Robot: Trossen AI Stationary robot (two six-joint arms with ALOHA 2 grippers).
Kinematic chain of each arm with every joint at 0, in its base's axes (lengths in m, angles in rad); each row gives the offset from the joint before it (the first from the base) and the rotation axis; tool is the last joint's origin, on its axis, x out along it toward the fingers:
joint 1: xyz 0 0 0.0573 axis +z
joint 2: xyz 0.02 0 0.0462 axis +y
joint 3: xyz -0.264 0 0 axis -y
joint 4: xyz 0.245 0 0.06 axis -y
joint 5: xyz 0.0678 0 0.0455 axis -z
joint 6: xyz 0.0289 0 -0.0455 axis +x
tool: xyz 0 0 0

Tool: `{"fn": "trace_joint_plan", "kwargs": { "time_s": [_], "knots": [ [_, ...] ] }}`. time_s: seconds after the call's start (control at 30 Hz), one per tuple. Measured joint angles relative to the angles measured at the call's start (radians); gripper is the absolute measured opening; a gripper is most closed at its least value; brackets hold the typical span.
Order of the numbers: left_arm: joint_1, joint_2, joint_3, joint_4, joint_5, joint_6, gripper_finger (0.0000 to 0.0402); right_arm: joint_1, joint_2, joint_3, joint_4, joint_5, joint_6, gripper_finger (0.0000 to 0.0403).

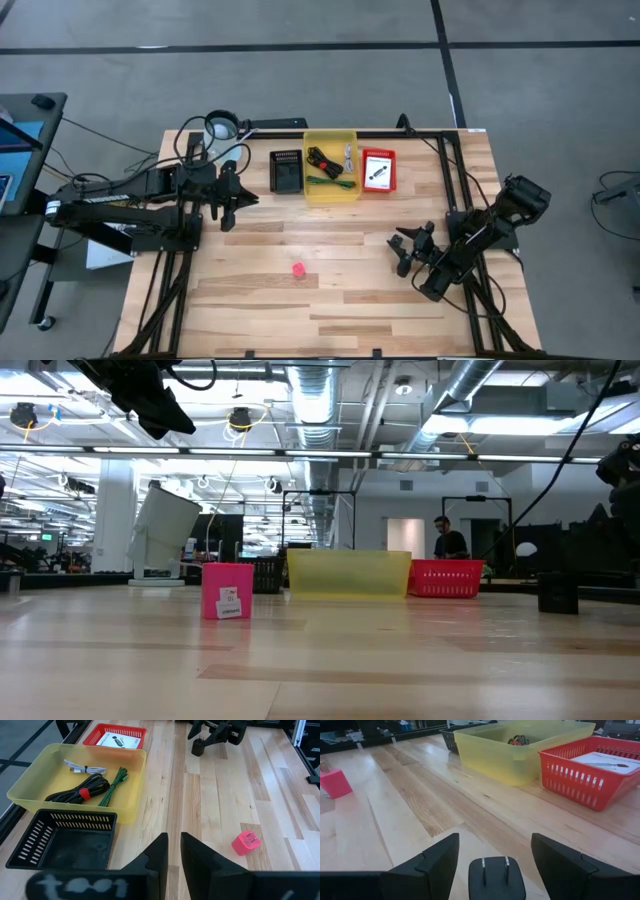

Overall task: Pick and place items into bin
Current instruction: Put the black charger adapter into the black bin

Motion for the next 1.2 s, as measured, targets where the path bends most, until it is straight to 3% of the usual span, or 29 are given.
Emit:
{"fn": "trace_joint_plan", "kwargs": {
  "time_s": [0.33,0.83,1.2],
  "knots": [
    [0.000,0.000,0.000,0.000,0.000,0.000,0.0041,0.000,0.000,0.000,-0.009,0.001,0.002,0.0238],
    [0.000,0.000,0.000,0.000,0.000,0.000,0.0041,0.000,0.000,0.000,-0.013,0.000,0.001,0.0115],
    [0.000,0.000,0.000,0.000,0.000,0.000,0.0041,0.000,0.000,0.000,-0.014,0.000,0.000,0.0066]
  ]
}}
